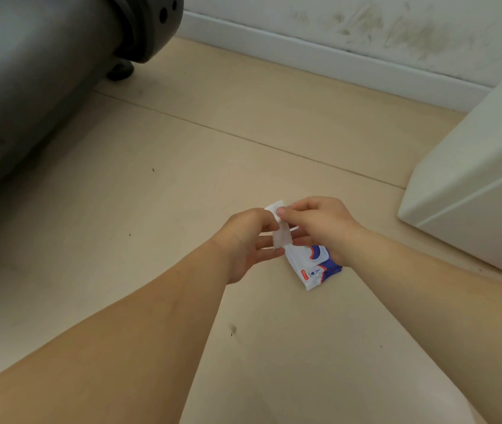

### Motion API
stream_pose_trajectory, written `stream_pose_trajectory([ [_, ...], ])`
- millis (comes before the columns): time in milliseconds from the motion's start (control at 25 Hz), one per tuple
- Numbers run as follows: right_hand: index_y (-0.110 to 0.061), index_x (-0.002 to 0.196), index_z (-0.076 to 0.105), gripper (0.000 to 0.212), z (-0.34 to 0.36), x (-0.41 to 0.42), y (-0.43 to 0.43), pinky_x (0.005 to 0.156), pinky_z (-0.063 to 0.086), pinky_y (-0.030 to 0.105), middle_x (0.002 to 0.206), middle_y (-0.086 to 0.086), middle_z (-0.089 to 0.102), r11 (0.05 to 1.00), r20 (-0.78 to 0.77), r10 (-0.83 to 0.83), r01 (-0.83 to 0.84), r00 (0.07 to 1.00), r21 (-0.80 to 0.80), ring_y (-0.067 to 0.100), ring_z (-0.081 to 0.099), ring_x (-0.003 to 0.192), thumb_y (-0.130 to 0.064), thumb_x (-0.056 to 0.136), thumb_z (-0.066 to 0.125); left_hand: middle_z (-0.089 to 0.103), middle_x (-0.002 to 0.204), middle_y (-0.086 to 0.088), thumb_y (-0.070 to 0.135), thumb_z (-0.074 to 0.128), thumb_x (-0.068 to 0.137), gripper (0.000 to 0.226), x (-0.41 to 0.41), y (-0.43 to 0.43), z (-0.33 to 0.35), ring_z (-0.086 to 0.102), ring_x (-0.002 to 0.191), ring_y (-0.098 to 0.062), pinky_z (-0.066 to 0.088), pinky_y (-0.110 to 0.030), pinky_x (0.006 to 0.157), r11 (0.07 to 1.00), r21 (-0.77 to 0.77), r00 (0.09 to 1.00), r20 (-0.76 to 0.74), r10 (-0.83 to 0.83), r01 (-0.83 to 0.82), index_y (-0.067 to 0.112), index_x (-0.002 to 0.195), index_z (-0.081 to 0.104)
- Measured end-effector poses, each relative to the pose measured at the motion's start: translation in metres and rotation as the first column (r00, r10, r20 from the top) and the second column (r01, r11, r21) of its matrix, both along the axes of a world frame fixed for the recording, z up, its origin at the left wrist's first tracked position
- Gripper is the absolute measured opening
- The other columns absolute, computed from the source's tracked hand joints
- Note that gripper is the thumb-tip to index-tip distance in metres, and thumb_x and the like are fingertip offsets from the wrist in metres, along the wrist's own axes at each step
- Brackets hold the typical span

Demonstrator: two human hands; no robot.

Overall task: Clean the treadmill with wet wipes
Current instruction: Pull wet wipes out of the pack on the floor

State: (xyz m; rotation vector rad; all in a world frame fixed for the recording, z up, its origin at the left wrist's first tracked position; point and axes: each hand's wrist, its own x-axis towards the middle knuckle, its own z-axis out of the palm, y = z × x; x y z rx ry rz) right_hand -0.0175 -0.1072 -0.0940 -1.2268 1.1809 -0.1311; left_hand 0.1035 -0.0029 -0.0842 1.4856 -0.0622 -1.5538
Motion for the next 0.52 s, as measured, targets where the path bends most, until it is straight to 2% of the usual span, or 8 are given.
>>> stream_pose_trajectory([
  [120, -0.006, 0.112, 0.073, 0.024, 0.003, -0.002, -0.003, 0.086, 0.063, 0.045, 0.100, 0.014, 0.078, 0.994, 0.051, -0.032, 0.026, 0.998, 0.103, 0.031, 0.078, 0.087, -0.021, 0.093, 0.075, 0.075, 0.112, -0.012, 0.007, 0.069, 0.092, 0.008, 0.002, 0.002, 0.002, 0.075, 0.099, -0.028, 0.062, -0.039, 0.085, 0.999, -0.024, 0.989, 0.145, -0.025, 0.028, 0.012, 0.097, 0.067],
  [280, -0.007, 0.114, 0.073, 0.029, 0.010, -0.001, -0.001, 0.089, 0.060, 0.045, 0.107, 0.017, 0.077, 0.976, 0.111, 0.051, -0.073, 0.993, 0.206, 0.035, 0.076, 0.095, -0.029, 0.095, 0.072, 0.076, 0.105, -0.011, 0.021, 0.082, 0.084, 0.023, 0.003, 0.008, 0.001, 0.074, 0.092, -0.020, 0.061, -0.035, 0.076, 0.998, -0.022, 0.962, 0.270, -0.046, 0.054, 0.017, 0.088, 0.060],
  [400, -0.005, 0.117, 0.071, 0.027, 0.014, 0.003, -0.001, 0.082, 0.063, 0.048, 0.111, 0.021, 0.075, 0.975, 0.126, -0.043, 0.014, 0.991, 0.221, 0.039, 0.075, 0.097, -0.019, 0.094, 0.073, 0.075, 0.104, -0.017, 0.010, 0.082, 0.081, 0.027, 0.004, 0.006, 0.005, 0.073, 0.095, -0.025, 0.059, -0.035, 0.078, 0.999, -0.046, 0.963, 0.269, -0.003, 0.016, 0.018, 0.075, 0.057],
  [520, -0.007, 0.117, 0.069, 0.022, 0.016, 0.000, -0.006, 0.071, 0.063, 0.044, 0.109, 0.019, 0.075, 0.963, 0.133, -0.143, 0.107, 0.981, 0.246, 0.035, 0.076, 0.092, -0.019, 0.099, 0.067, 0.072, 0.094, -0.016, -0.001, 0.069, 0.084, 0.026, 0.004, 0.004, 0.008, 0.075, 0.093, -0.029, 0.062, -0.040, 0.084, 0.995, -0.066, 0.975, 0.205, 0.084, -0.072, 0.015, 0.075, 0.050],
])
